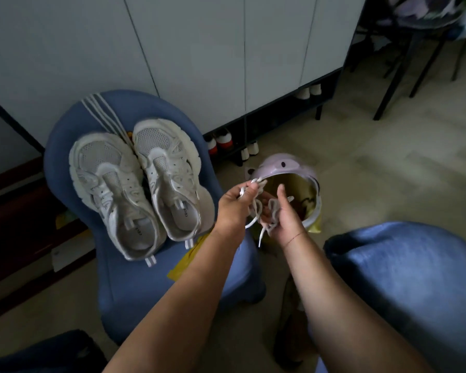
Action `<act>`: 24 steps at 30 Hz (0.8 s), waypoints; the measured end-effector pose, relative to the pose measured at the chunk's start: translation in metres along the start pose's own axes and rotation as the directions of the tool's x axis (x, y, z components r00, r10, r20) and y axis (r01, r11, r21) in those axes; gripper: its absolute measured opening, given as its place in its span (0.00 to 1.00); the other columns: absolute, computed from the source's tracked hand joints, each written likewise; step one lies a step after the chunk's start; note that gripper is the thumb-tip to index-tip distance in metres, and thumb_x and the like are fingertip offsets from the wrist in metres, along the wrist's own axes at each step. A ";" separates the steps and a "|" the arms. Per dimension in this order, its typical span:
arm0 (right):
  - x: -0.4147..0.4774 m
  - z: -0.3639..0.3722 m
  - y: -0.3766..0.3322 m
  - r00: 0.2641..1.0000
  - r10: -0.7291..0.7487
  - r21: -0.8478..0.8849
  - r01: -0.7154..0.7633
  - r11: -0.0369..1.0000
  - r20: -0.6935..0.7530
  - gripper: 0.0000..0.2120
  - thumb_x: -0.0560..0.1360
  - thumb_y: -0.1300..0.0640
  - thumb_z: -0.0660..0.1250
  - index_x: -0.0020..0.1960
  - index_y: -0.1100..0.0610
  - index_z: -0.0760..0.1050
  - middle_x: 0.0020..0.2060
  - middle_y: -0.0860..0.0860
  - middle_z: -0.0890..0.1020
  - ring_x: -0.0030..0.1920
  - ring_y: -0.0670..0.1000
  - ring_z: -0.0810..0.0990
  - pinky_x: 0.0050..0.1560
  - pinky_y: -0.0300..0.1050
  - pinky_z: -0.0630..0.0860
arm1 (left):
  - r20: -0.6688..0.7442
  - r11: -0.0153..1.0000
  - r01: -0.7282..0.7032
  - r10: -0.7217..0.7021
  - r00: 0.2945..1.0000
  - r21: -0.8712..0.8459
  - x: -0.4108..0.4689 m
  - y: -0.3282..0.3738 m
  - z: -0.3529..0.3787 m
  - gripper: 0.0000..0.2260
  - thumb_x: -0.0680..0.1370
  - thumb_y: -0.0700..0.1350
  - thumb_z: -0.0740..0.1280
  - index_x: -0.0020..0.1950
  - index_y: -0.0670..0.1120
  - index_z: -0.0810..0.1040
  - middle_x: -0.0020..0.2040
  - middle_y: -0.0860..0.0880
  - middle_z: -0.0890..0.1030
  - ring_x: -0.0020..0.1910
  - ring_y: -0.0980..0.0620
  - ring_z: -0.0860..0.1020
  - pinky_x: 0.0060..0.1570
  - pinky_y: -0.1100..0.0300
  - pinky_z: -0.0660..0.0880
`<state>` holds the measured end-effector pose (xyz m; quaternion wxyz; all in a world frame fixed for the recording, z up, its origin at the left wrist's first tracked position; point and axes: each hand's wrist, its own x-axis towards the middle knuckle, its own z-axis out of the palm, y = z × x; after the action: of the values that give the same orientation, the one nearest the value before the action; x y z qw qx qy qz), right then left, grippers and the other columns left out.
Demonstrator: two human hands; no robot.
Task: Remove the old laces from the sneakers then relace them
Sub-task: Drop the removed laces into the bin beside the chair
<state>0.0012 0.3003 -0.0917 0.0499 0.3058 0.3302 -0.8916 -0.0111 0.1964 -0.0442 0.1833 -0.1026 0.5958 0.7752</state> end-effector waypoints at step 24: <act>0.034 0.008 -0.032 0.983 -0.007 0.481 -0.085 0.873 0.186 0.17 0.75 0.49 0.70 0.57 0.59 0.78 0.49 0.56 0.84 0.45 0.53 0.85 0.44 0.49 0.81 | -0.116 0.963 -0.157 0.185 0.976 0.218 0.051 -0.029 0.056 0.08 0.82 0.44 0.64 0.55 0.56 0.79 0.49 0.57 0.82 0.51 0.59 0.80 0.56 0.62 0.75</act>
<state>-0.0396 0.3241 -0.0888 0.0193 0.2325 0.0830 -0.9688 -0.0427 0.2654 -0.0738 0.0843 -0.0834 0.6912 0.7129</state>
